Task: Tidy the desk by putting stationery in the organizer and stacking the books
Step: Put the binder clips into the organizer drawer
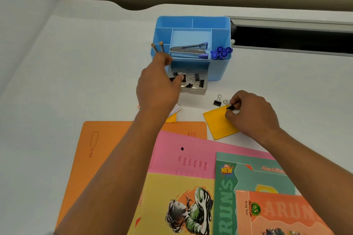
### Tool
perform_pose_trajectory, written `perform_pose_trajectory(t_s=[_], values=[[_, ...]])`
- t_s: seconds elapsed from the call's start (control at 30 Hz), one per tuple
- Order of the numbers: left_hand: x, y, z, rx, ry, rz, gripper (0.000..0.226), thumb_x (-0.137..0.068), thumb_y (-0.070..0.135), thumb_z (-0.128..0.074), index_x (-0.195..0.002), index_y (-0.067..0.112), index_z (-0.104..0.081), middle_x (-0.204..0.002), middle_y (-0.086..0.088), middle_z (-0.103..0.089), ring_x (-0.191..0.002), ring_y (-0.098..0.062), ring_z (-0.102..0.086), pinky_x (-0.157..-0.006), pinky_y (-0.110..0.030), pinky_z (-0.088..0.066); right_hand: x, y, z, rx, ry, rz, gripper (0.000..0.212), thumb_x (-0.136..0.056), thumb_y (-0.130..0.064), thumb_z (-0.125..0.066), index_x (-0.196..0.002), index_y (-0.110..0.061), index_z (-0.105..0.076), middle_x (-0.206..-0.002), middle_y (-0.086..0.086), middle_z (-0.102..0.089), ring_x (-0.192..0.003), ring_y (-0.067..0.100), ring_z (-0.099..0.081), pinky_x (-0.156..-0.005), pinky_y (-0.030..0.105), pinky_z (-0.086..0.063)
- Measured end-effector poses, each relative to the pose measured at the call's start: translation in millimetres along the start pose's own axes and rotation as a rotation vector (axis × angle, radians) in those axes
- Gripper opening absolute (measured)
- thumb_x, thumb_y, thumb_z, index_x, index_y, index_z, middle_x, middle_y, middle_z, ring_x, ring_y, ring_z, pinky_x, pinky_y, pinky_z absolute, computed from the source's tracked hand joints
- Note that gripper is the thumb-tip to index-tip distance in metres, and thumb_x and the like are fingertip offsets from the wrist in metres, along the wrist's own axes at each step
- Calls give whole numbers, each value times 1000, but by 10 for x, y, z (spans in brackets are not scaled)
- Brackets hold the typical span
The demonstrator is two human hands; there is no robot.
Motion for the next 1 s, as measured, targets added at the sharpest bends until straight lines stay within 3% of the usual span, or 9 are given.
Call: perform_pose_trajectory(t_s=[0.23, 0.4, 0.5, 0.57, 0.67, 0.77, 0.87, 1.0], values=[[194, -342, 36, 94, 143, 55, 26, -85, 26, -69, -108, 27, -57, -109, 17, -63, -62, -8, -60, -75, -35, -53, 74, -116, 105, -101, 63, 46, 16, -76, -33, -70, -88, -29, -59, -86, -11, -64, -73, 16, -58, -63, 30, -44], [426, -535, -62, 147, 121, 129, 22, -85, 25, -68, -103, 28, -56, -101, 15, -63, -64, -5, -58, -71, -34, -52, 193, -577, 276, -164, 133, 291, 13, -77, -33, -68, -81, -31, -57, -83, -14, -57, -64, 4, -51, -59, 24, -37], [518, -544, -104, 162, 91, 127, 22, -84, 22, -68, -103, 27, -58, -100, 15, -64, -62, -4, -58, -71, -33, -51, 21, -845, 369, -126, 193, 377, 9, -80, -35, -67, -86, -29, -63, -92, -12, -63, -67, 6, -51, -66, 25, -42], [563, -529, -119, 170, 73, 121, 22, -84, 22, -68, -103, 27, -58, -101, 15, -63, -63, -5, -58, -70, -33, -51, -117, -952, 410, -109, 215, 386, 15, -82, -36, -67, -95, -28, -69, -101, -9, -68, -81, 10, -58, -77, 28, -50], [598, -552, -135, 166, 48, 114, 23, -84, 24, -68, -105, 25, -58, -102, 14, -64, -64, -8, -59, -69, -34, -52, -198, -959, 449, -104, 252, 360, 17, -84, -31, -68, -99, -26, -71, -106, -5, -70, -101, 15, -60, -82, 32, -52], [619, -629, -176, 165, 39, 117, 24, -83, 25, -69, -105, 24, -59, -101, 13, -65, -64, -9, -59, -66, -32, -51, -207, -742, 395, -87, 216, 249, 11, -84, -28, -68, -95, -27, -68, -102, -6, -70, -88, 15, -63, -72, 25, -47], [662, -728, -270, 129, 32, 103, 25, -84, 27, -69, -107, 22, -60, -94, 12, -64, -72, -11, -58, -64, -27, -46, -185, -499, 263, -26, 164, 140, 11, -84, -26, -69, -95, -28, -68, -98, -6, -71, -77, 14, -61, -71, 25, -44], [739, -788, -390, 5, 33, 27, 24, -86, 32, -67, -108, 23, -61, -85, 12, -60, -76, -3, -52, -61, -25, -40, -174, -321, 55, 71, 91, 20, 24, -79, -51, -67, -90, -30, -64, -88, -5, -70, -82, 22, -63, -67, 29, -47]])
Point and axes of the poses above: each hand's wrist, its own x-axis away from the middle knuckle, its own z-axis out of the back of the hand, y = z × x, the point moved 4 cm from there along -x, towards the middle knuckle
